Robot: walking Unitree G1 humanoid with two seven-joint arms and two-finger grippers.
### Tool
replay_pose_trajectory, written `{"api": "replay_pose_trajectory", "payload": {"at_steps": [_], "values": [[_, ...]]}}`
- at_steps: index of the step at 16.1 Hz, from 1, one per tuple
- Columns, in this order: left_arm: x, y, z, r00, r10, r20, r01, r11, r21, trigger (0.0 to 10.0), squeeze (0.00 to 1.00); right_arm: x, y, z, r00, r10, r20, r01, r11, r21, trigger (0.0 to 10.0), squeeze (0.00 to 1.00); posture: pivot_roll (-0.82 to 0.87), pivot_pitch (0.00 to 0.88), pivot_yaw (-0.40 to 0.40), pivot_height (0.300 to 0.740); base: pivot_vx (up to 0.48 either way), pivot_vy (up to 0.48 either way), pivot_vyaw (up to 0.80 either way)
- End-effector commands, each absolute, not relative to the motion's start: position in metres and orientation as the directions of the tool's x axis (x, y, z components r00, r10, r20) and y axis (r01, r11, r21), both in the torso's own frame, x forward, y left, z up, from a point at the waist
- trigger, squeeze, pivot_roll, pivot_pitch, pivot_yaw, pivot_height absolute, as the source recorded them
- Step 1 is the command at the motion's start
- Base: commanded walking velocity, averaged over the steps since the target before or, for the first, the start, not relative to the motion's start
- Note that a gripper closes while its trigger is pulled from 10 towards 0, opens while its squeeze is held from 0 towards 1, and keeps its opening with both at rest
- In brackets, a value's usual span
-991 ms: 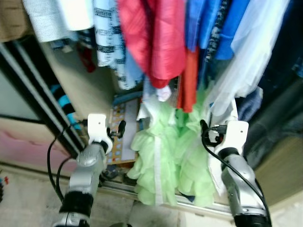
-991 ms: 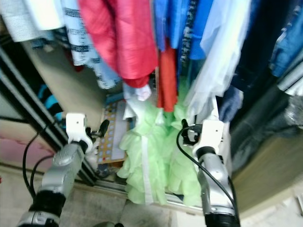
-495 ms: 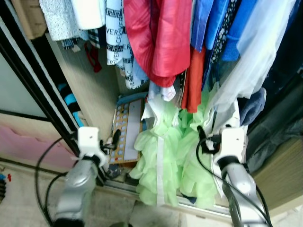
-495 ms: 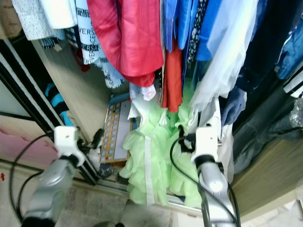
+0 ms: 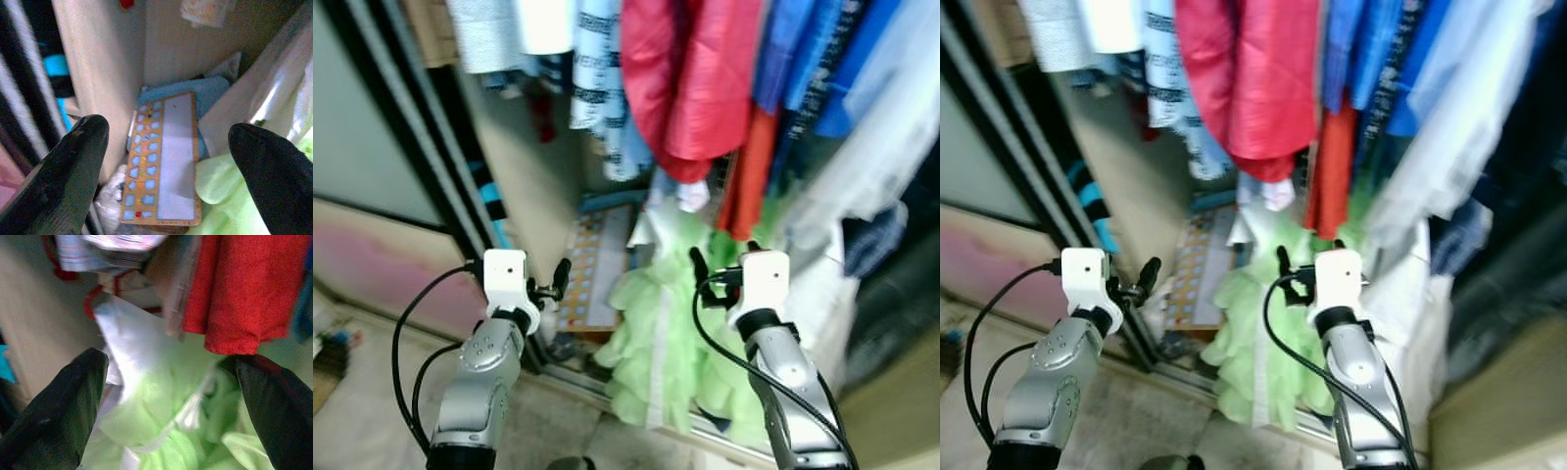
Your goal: Clean up the room
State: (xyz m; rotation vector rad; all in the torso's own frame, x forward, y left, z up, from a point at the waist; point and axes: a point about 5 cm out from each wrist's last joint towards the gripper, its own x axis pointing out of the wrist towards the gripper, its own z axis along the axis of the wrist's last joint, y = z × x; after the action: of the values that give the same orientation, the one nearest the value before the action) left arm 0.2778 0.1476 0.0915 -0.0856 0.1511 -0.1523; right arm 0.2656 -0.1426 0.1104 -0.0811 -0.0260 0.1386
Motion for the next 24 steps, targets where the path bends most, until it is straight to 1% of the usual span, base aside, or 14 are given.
{"api": "replay_pose_trajectory", "payload": {"at_steps": [1,6,8,11,12,14,15,16,18,20,21,24], "values": [[0.280,0.148,0.099,0.981,-0.157,-0.114,0.149,0.986,-0.076,10.0,0.00,0.269,-0.142,0.116,0.988,0.147,0.035,-0.144,0.986,-0.080,10.0,0.00,0.01,0.000,0.059,0.740,0.000,0.000,0.80],[0.280,0.148,0.099,0.981,-0.154,-0.116,0.145,0.986,-0.081,10.0,0.00,0.271,-0.143,0.116,0.988,0.150,0.035,-0.147,0.986,-0.083,10.0,0.00,0.01,0.000,0.059,0.740,0.000,0.000,0.80],[0.278,0.151,0.099,0.987,-0.108,-0.123,0.099,0.992,-0.076,10.0,0.00,0.276,-0.143,0.117,0.987,0.155,0.033,-0.153,0.986,-0.063,10.0,0.00,0.02,0.000,0.050,0.740,0.000,0.000,0.80],[0.277,0.154,0.097,0.988,-0.093,-0.126,0.084,0.994,-0.076,10.0,0.00,0.277,-0.141,0.116,0.984,0.176,0.028,-0.174,0.983,-0.061,10.0,0.00,0.03,0.000,0.038,0.740,0.000,0.000,0.80],[0.276,0.153,0.096,0.988,-0.079,-0.129,0.069,0.994,-0.084,10.0,0.00,0.281,-0.140,0.117,0.981,0.190,0.032,-0.188,0.980,-0.066,10.0,0.00,0.05,0.000,0.019,0.740,0.000,0.000,0.63],[0.275,0.153,0.098,0.991,-0.060,-0.121,0.050,0.995,-0.089,10.0,0.00,0.284,-0.140,0.117,0.982,0.188,0.028,-0.186,0.980,-0.064,10.0,0.00,0.06,0.000,0.006,0.740,0.000,0.000,0.00],[0.273,0.155,0.098,0.992,-0.031,-0.119,0.020,0.996,-0.091,10.0,0.00,0.287,-0.137,0.115,0.977,0.211,0.016,-0.209,0.976,-0.062,10.0,0.00,0.08,0.000,-0.020,0.740,0.000,0.000,0.00],[0.272,0.157,0.097,0.993,-0.017,-0.120,0.006,0.996,-0.091,10.0,0.00,0.288,-0.135,0.115,0.975,0.220,0.019,-0.219,0.974,-0.061,10.0,0.00,0.09,0.000,-0.026,0.740,0.000,0.000,0.00],[0.270,0.159,0.096,0.993,-0.004,-0.122,-0.007,0.996,-0.087,10.0,0.00,0.290,-0.129,0.118,0.972,0.233,0.032,-0.231,0.971,-0.062,10.0,0.00,0.09,0.000,-0.024,0.740,0.000,0.000,0.00],[0.273,0.155,0.095,0.992,-0.018,-0.125,0.006,0.996,-0.090,10.0,0.00,0.289,-0.131,0.115,0.974,0.224,0.027,-0.222,0.974,-0.044,10.0,0.00,0.07,0.000,-0.006,0.740,0.000,0.000,0.00],[0.276,0.152,0.095,0.992,-0.030,-0.123,0.019,0.996,-0.092,10.0,0.00,0.289,-0.132,0.114,0.974,0.223,0.029,-0.221,0.974,-0.057,10.0,0.00,0.06,0.000,0.003,0.740,0.000,0.000,0.00],[0.282,0.149,0.099,0.992,-0.059,-0.112,0.051,0.996,-0.078,10.0,0.00,0.289,-0.133,0.114,0.975,0.217,0.036,-0.214,0.974,-0.070,10.0,0.00,0.05,0.000,0.026,0.740,0.000,0.000,0.69]]}}
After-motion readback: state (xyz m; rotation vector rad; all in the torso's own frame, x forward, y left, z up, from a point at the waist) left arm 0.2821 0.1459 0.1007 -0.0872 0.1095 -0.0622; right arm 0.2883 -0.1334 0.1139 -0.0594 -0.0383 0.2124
